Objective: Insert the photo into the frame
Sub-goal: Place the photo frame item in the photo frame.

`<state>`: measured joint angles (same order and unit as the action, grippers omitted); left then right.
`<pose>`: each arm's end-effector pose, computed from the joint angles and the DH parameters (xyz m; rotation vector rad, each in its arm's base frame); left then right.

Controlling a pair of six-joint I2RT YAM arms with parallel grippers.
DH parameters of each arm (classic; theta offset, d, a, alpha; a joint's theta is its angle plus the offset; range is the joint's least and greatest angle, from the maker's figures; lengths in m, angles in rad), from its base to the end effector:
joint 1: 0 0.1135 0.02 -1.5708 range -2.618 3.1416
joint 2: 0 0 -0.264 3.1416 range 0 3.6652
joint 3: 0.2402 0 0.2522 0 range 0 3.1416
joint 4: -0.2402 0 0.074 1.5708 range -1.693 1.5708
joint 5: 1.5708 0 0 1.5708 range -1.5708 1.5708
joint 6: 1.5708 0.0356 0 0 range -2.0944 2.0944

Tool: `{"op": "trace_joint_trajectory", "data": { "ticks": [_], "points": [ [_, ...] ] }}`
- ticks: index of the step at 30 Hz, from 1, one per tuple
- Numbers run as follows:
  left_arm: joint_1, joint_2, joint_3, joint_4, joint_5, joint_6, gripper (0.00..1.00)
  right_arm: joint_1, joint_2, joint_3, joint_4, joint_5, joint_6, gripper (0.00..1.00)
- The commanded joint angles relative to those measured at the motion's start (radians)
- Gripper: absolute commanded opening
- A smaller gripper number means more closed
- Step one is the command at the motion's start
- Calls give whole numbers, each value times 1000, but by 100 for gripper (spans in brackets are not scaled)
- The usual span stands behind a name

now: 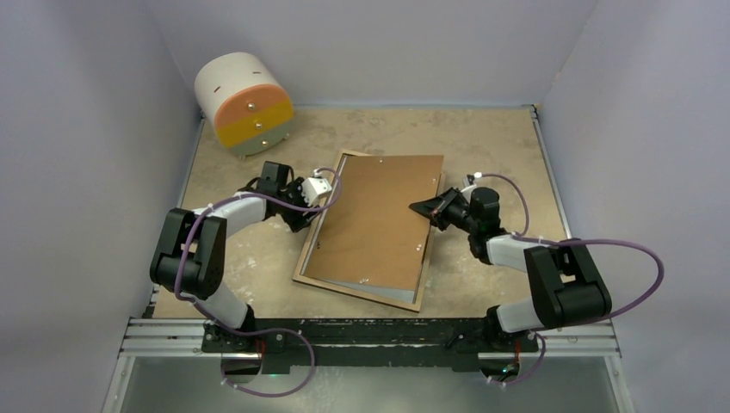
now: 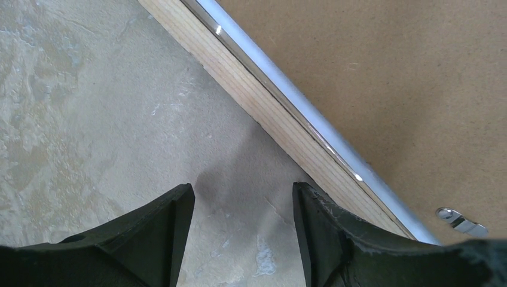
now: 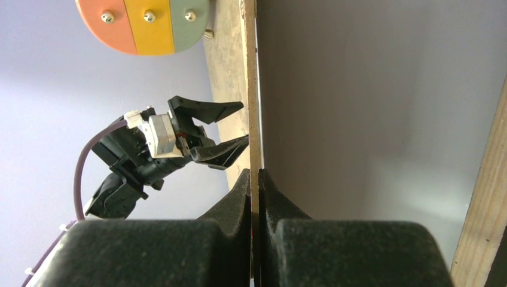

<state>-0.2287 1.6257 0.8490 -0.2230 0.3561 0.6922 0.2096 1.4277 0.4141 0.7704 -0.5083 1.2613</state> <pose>0.2984 -0.0822 0.1579 1.2271 2.1772 -0.2688 0.2554 0.0720 0.1733 0.6571 1.9476 1.4451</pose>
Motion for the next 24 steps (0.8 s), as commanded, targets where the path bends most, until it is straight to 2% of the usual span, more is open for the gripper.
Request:
{"op": "trace_joint_trajectory", "data": {
  "ticks": [1,13,24],
  "points": [
    [-9,8,17,-64,17,3,63,19,-27,12,43,16,29,0],
    [-11,1,16,-100,55,21,60,37,25,48,24,56,-54,0],
    [-19,-8,12,-141,124,36,57,88,123,82,60,72,-58,0]
  ]
}}
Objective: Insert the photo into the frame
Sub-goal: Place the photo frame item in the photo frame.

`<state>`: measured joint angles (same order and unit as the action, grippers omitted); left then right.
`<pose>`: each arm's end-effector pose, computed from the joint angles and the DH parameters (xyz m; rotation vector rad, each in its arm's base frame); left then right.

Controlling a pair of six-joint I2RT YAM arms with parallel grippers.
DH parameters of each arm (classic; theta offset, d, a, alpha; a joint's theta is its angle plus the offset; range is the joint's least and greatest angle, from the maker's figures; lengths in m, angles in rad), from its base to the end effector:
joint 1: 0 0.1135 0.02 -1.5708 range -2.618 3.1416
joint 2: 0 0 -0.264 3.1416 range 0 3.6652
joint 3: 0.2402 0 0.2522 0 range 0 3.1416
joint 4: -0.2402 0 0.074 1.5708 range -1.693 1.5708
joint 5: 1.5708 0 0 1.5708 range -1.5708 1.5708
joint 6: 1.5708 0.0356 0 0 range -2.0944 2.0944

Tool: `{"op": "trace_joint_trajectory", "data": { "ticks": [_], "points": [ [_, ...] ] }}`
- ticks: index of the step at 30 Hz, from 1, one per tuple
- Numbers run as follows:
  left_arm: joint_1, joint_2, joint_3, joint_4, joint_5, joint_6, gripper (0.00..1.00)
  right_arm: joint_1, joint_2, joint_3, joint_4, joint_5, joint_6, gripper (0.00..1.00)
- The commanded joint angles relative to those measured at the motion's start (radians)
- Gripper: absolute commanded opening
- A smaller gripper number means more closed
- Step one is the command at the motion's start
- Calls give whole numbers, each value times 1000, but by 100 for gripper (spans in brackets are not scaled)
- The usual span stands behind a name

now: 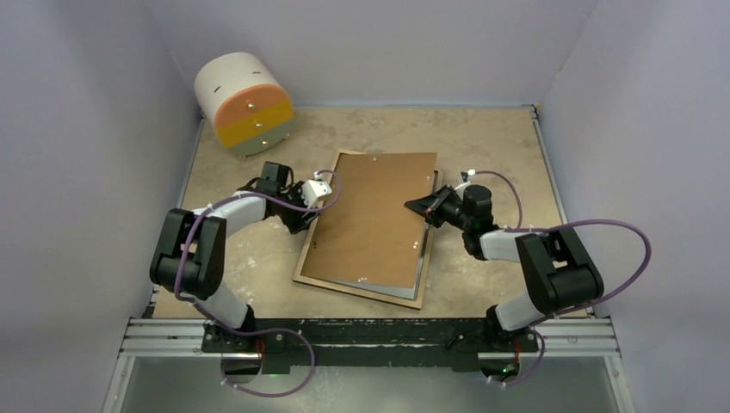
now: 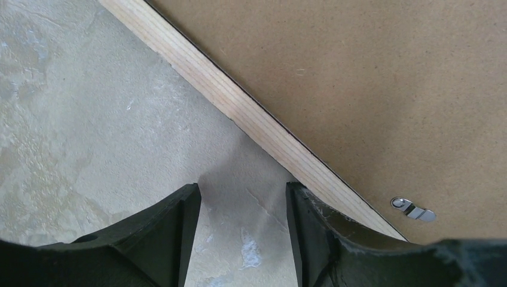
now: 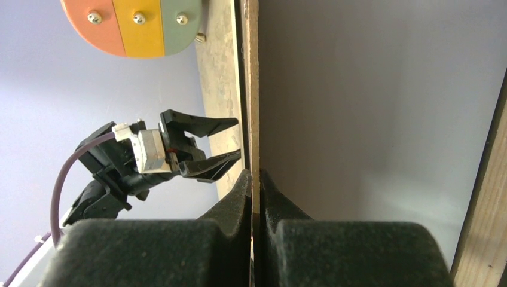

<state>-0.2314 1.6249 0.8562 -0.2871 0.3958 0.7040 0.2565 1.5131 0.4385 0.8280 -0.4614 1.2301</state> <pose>0.2934 -0.0832 0.1570 1.2613 2.2006 -0.3377 0.2638 0.0856 0.1644 0.6179 1.9578 1.4145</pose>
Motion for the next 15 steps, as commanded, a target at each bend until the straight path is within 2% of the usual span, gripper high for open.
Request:
{"op": "trace_joint_trajectory", "data": {
  "ticks": [1,6,11,15],
  "points": [
    [-18,-10,4,-85,92,26,57,45,46,67,-7,26,-35,0],
    [-20,-31,-1,-112,116,38,57,47,82,135,-90,18,-115,0],
    [-19,-36,18,-102,77,31,56,52,68,192,-233,62,-205,0],
    [-6,-19,53,-107,66,8,56,52,23,254,-411,134,-302,15]
  ]
}}
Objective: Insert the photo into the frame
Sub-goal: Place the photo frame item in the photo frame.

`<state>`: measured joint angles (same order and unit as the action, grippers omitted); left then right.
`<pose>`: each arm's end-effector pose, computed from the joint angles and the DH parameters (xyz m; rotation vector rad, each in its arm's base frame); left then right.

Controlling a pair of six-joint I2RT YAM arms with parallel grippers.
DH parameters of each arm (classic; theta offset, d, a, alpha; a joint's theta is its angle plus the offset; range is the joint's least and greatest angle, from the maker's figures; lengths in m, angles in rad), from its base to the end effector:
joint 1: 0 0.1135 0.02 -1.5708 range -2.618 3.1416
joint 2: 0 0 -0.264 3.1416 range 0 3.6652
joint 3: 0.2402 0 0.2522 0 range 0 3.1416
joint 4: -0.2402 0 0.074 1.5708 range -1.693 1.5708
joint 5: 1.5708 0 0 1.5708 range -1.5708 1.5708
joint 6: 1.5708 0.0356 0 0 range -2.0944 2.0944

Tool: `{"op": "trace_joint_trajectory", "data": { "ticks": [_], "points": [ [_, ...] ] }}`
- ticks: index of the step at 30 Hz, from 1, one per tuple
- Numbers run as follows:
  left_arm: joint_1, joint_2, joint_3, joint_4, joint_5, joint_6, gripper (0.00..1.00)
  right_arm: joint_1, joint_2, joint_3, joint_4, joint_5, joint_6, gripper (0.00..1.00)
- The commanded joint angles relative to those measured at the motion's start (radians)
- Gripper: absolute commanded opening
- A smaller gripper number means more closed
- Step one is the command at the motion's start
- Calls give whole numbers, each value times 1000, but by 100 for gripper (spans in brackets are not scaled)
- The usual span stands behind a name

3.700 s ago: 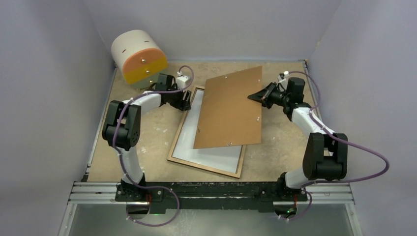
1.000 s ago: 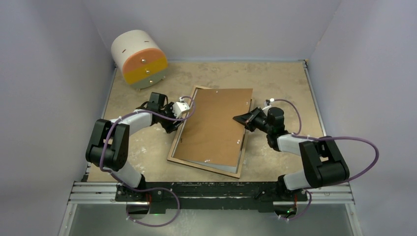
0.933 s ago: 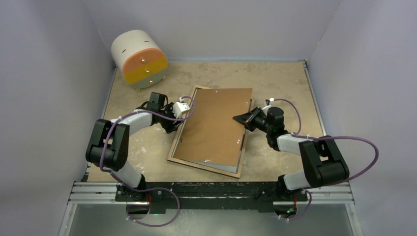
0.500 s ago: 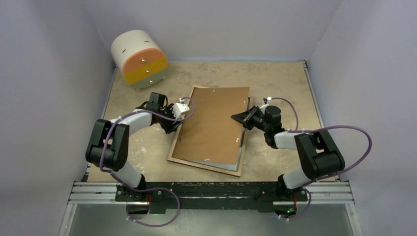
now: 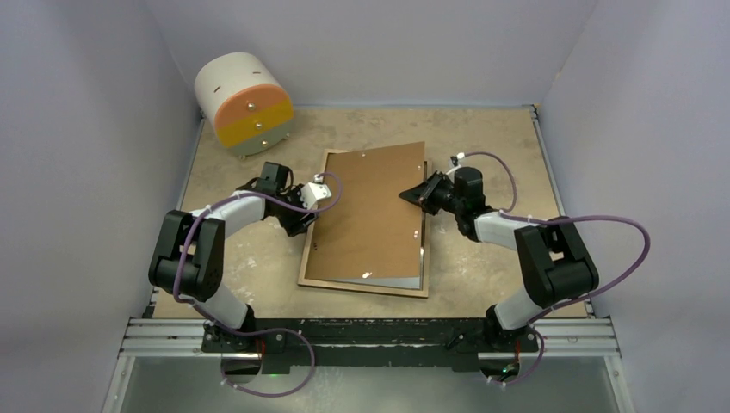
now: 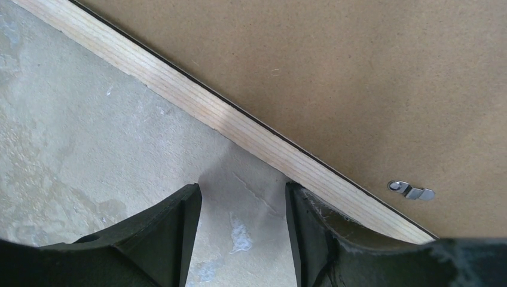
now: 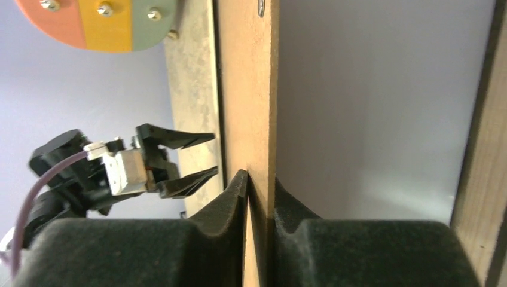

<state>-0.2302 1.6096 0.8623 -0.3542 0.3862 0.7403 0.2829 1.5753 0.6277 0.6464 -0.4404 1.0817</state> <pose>0.2881 -0.0813 0.1594 1.3076 2.2217 -0.3319 0.2976 0.1023 0.1821 0.4851 2.0170 1.3062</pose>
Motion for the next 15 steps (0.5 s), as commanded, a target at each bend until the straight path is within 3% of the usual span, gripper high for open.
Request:
{"op": "trace_joint_trajectory", "data": {
  "ticks": [1,3,5,6,7,15],
  "points": [
    [-3,-1,55,-42,76,-32,56,25,-50,79,-266,131,-174,21],
    [7,6,73,-51,79,-39,56,25,-62,108,-323,154,-203,43],
    [14,8,86,-59,79,-40,56,25,-61,132,-365,161,-223,59],
    [16,8,89,-61,78,-40,56,26,-61,138,-377,163,-228,86],
    [18,6,93,-64,74,-40,56,28,-63,144,-385,166,-232,97],
    [21,-8,99,-75,40,-36,56,62,-50,231,-554,262,-302,99]
  ]
}}
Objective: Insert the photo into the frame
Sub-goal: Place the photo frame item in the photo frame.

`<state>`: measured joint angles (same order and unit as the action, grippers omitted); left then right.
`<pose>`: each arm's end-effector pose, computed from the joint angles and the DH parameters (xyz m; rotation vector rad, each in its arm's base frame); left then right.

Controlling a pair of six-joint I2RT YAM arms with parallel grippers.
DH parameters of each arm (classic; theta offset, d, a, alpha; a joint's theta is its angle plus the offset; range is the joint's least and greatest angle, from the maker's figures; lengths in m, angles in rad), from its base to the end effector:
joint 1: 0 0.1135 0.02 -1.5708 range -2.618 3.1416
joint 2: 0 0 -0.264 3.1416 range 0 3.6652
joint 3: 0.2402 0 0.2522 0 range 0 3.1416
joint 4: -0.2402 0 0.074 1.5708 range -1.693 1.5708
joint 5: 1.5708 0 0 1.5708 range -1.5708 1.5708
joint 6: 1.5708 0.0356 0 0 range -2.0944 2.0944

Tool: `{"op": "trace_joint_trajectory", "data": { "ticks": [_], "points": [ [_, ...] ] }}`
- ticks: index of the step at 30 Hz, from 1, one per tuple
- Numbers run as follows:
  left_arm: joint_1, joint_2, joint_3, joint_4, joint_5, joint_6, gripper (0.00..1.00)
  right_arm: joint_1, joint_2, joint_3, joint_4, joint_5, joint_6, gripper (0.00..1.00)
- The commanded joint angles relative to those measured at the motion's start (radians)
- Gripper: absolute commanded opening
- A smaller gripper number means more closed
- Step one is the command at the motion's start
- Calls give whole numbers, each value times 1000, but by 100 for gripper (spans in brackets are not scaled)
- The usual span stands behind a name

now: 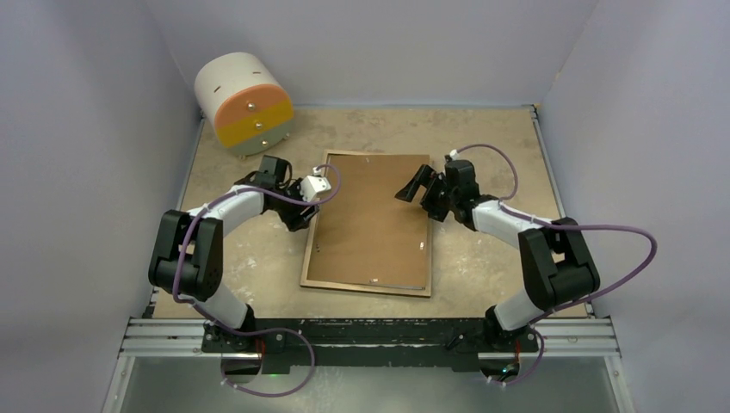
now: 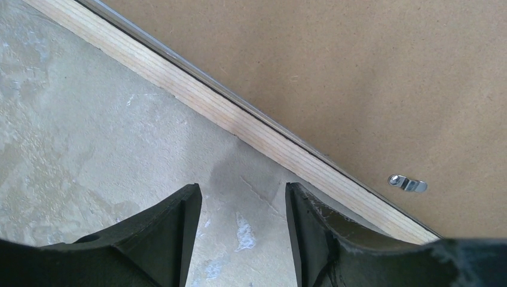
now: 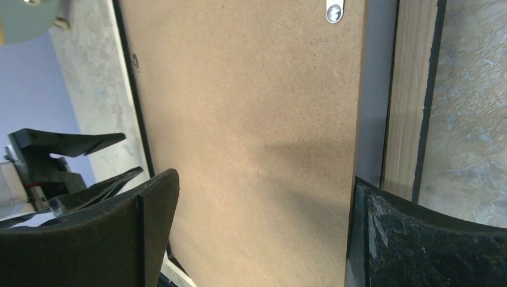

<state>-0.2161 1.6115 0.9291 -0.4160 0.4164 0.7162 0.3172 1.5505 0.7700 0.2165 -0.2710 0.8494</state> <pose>0.2969 -0.0799 0.1745 1.2676 2.2296 -0.3718 0.3034 0.1096 0.1898 0.4317 2.2309 0.9451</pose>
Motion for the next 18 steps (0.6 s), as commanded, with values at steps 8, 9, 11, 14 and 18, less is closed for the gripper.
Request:
{"op": "trace_joint_trajectory", "data": {
  "ticks": [8,9,11,14,18],
  "points": [
    [12,-14,49,-28,-8,-12,59,89,-4,240,-331,260,-157,99],
    [13,-14,53,-32,-13,-11,60,90,0,255,-349,267,-167,99],
    [16,-14,59,-41,-24,-9,61,91,4,282,-377,269,-191,99],
    [25,-21,63,-47,-36,-1,64,91,22,327,-439,293,-223,99],
    [32,-31,64,-50,-42,2,68,91,36,383,-515,291,-242,99]
  ]
}}
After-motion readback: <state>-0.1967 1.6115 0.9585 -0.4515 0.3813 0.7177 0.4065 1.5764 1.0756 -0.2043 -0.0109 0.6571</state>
